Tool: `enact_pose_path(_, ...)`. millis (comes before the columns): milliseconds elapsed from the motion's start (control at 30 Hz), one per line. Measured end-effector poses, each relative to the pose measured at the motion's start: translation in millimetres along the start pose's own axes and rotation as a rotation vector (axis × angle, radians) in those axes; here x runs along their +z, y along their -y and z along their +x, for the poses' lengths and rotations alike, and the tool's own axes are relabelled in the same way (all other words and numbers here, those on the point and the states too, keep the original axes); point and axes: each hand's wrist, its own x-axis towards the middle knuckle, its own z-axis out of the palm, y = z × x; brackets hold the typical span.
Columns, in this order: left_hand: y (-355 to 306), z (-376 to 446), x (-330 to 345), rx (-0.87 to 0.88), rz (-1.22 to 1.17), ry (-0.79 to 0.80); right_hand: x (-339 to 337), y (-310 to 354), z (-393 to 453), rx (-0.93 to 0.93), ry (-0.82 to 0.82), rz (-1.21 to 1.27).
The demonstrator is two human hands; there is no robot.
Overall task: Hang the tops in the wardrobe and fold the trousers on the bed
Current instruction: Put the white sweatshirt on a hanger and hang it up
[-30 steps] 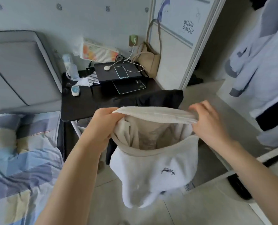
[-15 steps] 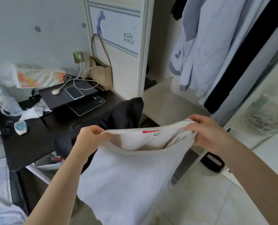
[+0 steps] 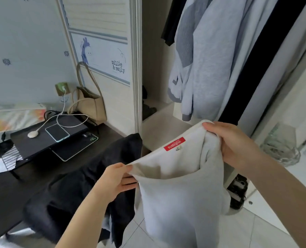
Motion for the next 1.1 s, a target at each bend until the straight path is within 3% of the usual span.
enact_pose_path(100,-28,19,16,-0.108,-0.227,0.202,-16,14,37,-0.059,-0.141,-0.026)
enact_pose_path(300,-85,45,66,-0.175,-0.12,0.473,-45,21,104,-0.326,-0.39,-0.342)
enact_pose_path(467,-138,61,89,-0.089,-0.078,0.529,-62,21,147,-0.422,-0.59,-0.498)
enact_pose_path(633,-205,90,81,0.051,-0.228,0.501,-77,17,177,-0.455,-0.697,-0.54)
enact_pose_path(867,-278,135,63,0.0,-0.101,0.294,-68,19,202,-0.498,-0.532,-0.635)
enact_pose_path(1000,-314,152,61,0.089,-0.127,0.272,-58,46,217,-0.295,-0.046,-1.146)
enact_pose_path(1100,-346,154,67,0.262,-0.027,0.302,-40,83,240,-0.273,0.013,-1.511)
